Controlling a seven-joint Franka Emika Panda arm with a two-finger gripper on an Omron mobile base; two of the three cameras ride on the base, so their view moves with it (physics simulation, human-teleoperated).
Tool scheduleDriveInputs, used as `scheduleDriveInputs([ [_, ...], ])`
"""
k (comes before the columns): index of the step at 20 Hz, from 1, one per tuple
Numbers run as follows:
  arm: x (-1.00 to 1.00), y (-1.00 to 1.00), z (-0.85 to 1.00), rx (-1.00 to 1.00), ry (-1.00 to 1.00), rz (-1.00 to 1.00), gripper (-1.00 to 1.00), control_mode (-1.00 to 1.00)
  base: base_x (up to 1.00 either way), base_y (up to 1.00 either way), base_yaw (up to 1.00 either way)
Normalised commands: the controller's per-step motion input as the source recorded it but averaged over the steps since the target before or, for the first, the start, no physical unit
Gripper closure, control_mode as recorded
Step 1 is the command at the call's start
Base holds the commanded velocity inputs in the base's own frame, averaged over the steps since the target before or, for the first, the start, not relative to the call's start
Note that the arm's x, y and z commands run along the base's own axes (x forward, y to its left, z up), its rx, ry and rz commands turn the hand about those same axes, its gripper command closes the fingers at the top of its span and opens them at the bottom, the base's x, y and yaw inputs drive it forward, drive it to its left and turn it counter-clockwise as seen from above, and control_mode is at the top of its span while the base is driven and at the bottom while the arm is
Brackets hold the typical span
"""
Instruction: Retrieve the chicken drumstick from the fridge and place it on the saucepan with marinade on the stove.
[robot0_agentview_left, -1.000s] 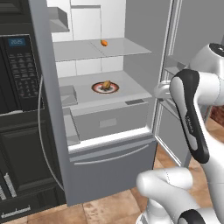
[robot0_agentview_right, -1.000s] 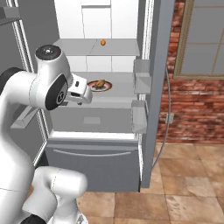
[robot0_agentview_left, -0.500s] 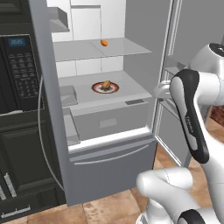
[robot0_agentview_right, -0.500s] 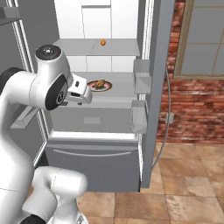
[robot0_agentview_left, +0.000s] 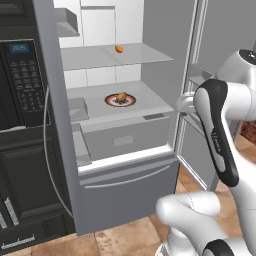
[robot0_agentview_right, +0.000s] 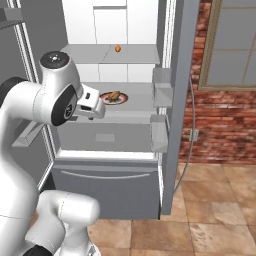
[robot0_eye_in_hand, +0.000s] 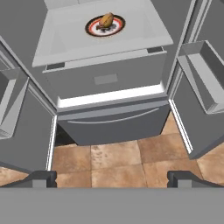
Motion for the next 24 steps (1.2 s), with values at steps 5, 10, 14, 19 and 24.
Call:
scheduleDriveInputs([
  [5, 0.00, 0.00, 0.00, 0.00, 0.00, 0.00, -1.00, 1.00, 0.00, 0.04, 0.00],
  [10, 0.00, 0.00, 0.00, 0.00, 0.00, 0.00, -1.00, 1.00, 0.22, 0.02, 0.00],
  [14, 0.00, 0.00, 0.00, 0.00, 0.00, 0.00, -1.00, 1.00, 0.71, 0.25, -0.01],
  [19, 0.00, 0.00, 0.00, 0.00, 0.00, 0.00, -1.00, 1.00, 0.70, 0.03, 0.00],
  [24, 0.00, 0.00, 0.00, 0.00, 0.00, 0.00, -1.00, 1.00, 0.30, 0.00, 0.00],
])
